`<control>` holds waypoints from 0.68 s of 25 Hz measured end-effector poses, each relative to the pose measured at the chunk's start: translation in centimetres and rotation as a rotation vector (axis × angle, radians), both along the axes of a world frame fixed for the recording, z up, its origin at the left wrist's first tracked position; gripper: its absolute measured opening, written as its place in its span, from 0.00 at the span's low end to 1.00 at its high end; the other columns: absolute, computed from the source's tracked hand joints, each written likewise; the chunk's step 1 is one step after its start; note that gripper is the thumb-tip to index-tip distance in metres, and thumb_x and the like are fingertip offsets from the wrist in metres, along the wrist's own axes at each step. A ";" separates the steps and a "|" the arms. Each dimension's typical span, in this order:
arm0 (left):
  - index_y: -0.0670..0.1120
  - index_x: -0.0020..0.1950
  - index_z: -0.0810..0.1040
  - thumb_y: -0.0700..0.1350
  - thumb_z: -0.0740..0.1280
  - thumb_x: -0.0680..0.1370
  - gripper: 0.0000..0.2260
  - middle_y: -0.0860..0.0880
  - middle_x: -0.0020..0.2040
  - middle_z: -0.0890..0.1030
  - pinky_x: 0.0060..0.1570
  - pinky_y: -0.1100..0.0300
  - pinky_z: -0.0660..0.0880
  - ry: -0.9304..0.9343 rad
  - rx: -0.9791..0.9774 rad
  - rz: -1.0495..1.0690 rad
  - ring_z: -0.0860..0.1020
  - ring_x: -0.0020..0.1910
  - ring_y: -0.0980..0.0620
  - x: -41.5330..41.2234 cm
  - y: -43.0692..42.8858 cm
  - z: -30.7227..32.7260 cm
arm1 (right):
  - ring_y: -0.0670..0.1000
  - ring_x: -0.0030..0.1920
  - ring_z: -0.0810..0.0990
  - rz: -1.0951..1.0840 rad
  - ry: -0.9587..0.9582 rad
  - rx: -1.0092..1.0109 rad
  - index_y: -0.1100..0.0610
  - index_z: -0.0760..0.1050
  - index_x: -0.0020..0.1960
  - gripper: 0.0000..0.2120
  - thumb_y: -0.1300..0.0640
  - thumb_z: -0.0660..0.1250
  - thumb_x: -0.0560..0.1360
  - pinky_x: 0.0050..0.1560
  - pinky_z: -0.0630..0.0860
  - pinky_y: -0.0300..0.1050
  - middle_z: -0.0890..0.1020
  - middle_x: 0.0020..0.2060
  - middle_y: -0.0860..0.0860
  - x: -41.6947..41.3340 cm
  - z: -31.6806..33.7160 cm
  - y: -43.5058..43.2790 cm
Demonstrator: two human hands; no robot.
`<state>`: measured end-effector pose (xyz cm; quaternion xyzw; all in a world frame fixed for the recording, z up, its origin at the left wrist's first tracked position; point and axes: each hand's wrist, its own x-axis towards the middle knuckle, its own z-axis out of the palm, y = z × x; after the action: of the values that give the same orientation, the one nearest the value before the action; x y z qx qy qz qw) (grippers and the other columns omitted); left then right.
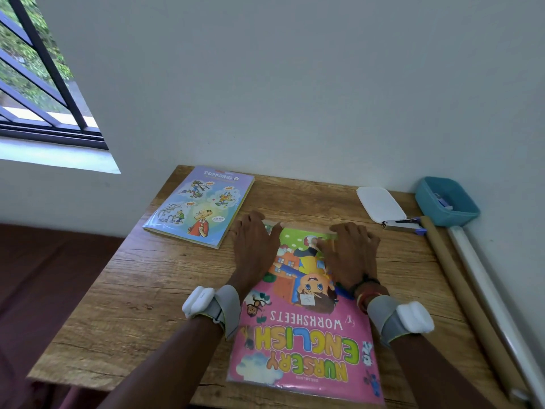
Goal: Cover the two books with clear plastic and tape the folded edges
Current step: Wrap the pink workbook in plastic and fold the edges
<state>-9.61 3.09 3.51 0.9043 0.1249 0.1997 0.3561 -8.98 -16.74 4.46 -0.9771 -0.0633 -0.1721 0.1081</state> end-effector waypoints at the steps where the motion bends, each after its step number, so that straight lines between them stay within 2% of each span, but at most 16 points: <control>1: 0.45 0.58 0.74 0.60 0.68 0.75 0.21 0.46 0.55 0.77 0.57 0.48 0.71 0.017 -0.048 0.003 0.73 0.58 0.45 -0.1 -0.2 0.7 | 0.54 0.55 0.76 0.047 0.020 0.016 0.51 0.78 0.53 0.26 0.32 0.60 0.70 0.56 0.63 0.53 0.80 0.51 0.49 -0.2 0.2 0.7; 3: 0.45 0.58 0.73 0.59 0.71 0.73 0.23 0.46 0.56 0.77 0.55 0.50 0.72 -0.005 -0.061 0.001 0.73 0.58 0.46 -0.3 -0.5 1.9 | 0.53 0.57 0.74 0.166 0.069 0.035 0.50 0.76 0.55 0.29 0.29 0.61 0.67 0.57 0.62 0.53 0.79 0.52 0.47 -0.4 0.8 2.4; 6: 0.44 0.59 0.74 0.52 0.75 0.71 0.22 0.47 0.57 0.76 0.53 0.56 0.68 -0.061 -0.067 -0.060 0.72 0.57 0.47 -0.3 -0.3 3.2 | 0.54 0.61 0.72 0.295 0.121 0.046 0.52 0.75 0.61 0.35 0.29 0.63 0.64 0.60 0.62 0.53 0.78 0.58 0.49 0.3 2.1 4.3; 8: 0.44 0.56 0.76 0.46 0.76 0.70 0.19 0.48 0.52 0.77 0.48 0.61 0.65 -0.090 -0.081 -0.133 0.74 0.53 0.49 -0.1 0.5 3.4 | 0.54 0.62 0.72 0.309 0.210 0.096 0.50 0.74 0.63 0.37 0.28 0.66 0.62 0.61 0.63 0.53 0.78 0.60 0.49 1.0 3.1 5.1; 9: 0.44 0.53 0.78 0.45 0.77 0.69 0.16 0.50 0.48 0.79 0.44 0.63 0.65 -0.095 -0.088 -0.167 0.76 0.49 0.50 0.1 1.0 3.5 | 0.53 0.61 0.74 0.305 0.245 0.127 0.49 0.75 0.61 0.36 0.28 0.69 0.61 0.61 0.64 0.53 0.79 0.58 0.48 1.4 3.5 5.2; 12: 0.43 0.44 0.81 0.45 0.78 0.69 0.10 0.53 0.36 0.79 0.35 0.70 0.66 -0.037 -0.149 -0.207 0.77 0.37 0.52 0.7 2.4 3.9 | 0.52 0.50 0.79 0.288 0.303 0.179 0.47 0.76 0.49 0.25 0.31 0.71 0.63 0.53 0.68 0.50 0.82 0.45 0.46 2.7 4.2 4.9; 15: 0.42 0.39 0.80 0.50 0.78 0.68 0.13 0.49 0.34 0.80 0.40 0.58 0.73 0.066 -0.236 -0.187 0.78 0.35 0.51 1.1 3.2 4.3 | 0.51 0.45 0.79 0.261 0.408 0.177 0.51 0.73 0.43 0.21 0.32 0.67 0.69 0.48 0.68 0.49 0.81 0.39 0.46 4.0 4.1 3.3; 17: 0.42 0.38 0.82 0.51 0.79 0.68 0.13 0.47 0.36 0.84 0.41 0.56 0.76 0.101 -0.355 -0.186 0.82 0.37 0.50 1.0 3.4 4.3 | 0.51 0.42 0.79 0.225 0.480 0.194 0.53 0.72 0.43 0.22 0.33 0.65 0.71 0.46 0.70 0.48 0.81 0.38 0.47 4.6 4.0 1.3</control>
<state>-8.62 6.48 7.82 0.8439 0.0920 0.0954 0.5199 -4.38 -15.47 8.42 -0.9618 -0.1270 0.0719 0.2314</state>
